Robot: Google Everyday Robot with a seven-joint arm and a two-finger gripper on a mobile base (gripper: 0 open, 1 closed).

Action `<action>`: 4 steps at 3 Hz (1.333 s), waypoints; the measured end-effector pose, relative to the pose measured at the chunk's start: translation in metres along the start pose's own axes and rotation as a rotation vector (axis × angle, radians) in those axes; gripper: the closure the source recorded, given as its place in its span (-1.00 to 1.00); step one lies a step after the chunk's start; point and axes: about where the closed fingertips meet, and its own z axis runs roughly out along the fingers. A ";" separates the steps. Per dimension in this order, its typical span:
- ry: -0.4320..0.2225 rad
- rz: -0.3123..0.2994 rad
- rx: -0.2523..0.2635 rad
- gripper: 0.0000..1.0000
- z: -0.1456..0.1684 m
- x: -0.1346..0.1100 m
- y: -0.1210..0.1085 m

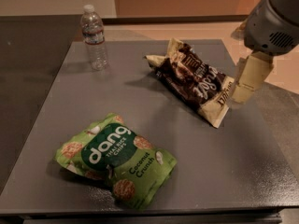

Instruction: Move water bottle near green rice chip bag

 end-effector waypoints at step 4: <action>-0.361 0.097 0.050 -1.00 0.090 -0.157 -0.127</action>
Offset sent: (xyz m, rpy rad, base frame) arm 0.1746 0.1037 -0.0156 0.3184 -0.0639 -0.0122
